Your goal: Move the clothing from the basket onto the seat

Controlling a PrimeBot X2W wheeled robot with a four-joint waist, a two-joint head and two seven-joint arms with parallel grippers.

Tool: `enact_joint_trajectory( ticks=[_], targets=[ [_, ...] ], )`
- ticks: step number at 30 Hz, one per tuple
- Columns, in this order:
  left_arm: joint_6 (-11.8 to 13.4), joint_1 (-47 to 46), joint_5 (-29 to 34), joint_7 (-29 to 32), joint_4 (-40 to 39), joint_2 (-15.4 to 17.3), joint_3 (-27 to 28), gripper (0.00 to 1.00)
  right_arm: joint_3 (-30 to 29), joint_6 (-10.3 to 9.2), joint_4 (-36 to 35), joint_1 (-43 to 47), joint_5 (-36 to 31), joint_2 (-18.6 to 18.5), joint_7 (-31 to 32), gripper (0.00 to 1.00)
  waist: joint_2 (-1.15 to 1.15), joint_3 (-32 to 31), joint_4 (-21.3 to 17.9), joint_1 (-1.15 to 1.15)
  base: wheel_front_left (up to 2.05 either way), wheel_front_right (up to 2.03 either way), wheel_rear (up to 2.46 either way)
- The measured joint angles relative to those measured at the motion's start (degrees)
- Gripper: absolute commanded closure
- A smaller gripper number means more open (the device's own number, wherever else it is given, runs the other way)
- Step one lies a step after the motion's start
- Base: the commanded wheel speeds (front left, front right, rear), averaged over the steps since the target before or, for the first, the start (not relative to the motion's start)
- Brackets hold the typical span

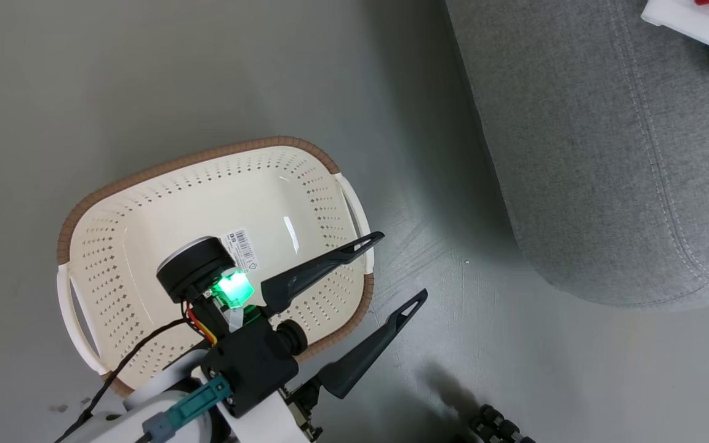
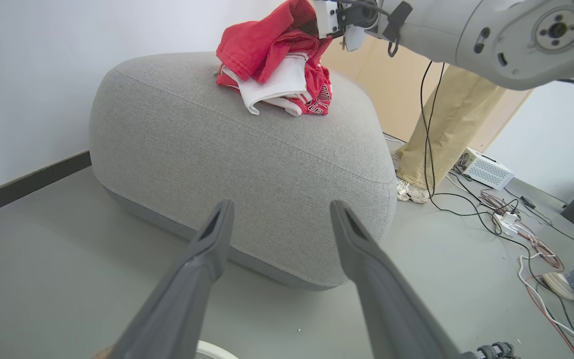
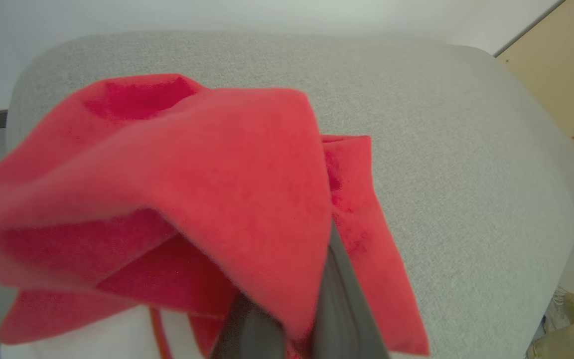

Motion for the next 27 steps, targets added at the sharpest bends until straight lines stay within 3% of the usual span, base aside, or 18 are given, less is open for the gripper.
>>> enact_joint_trajectory(
  ticks=[1,2,3,4,5,27],
  targets=[
    [-0.20,-0.21,0.00,0.00,0.00,-0.02,0.01,0.00,-0.33,0.00,0.56,-0.01,0.07,0.13,1.58,1.00,0.00,0.15,0.07,0.00,0.00,0.00,0.00],
    [-0.24,-0.29,0.00,-0.01,0.05,-0.07,-0.05,0.00,-1.15,0.00,1.22,-0.01,0.21,0.46,3.05,0.92,0.00,0.24,0.16,0.00,0.00,0.00,0.00],
    [-0.38,-0.32,0.00,-0.08,0.26,-0.04,-0.07,0.00,-1.52,0.00,1.80,0.01,0.34,0.76,4.05,0.52,0.00,0.25,0.25,0.00,0.00,0.00,0.00],
    [-0.38,-0.34,0.00,-0.08,0.44,0.00,-0.02,0.00,-1.66,0.00,1.96,0.00,0.33,1.18,4.69,0.05,0.00,0.17,0.26,0.00,0.00,0.00,0.00],
    [-0.38,-0.36,0.00,-0.10,0.47,0.04,0.01,0.00,-1.88,0.00,1.90,-0.10,0.33,1.55,5.19,0.00,0.00,0.08,0.23,0.00,0.00,0.00,0.00],
    [-1.23,-2.60,0.49,-4.72,4.08,-2.78,-0.83,0.00,-0.16,0.00,-3.00,-4.85,-3.12,-0.16,8.55,0.00,0.00,-4.64,0.79,0.00,0.00,0.00,0.00]
  ],
)
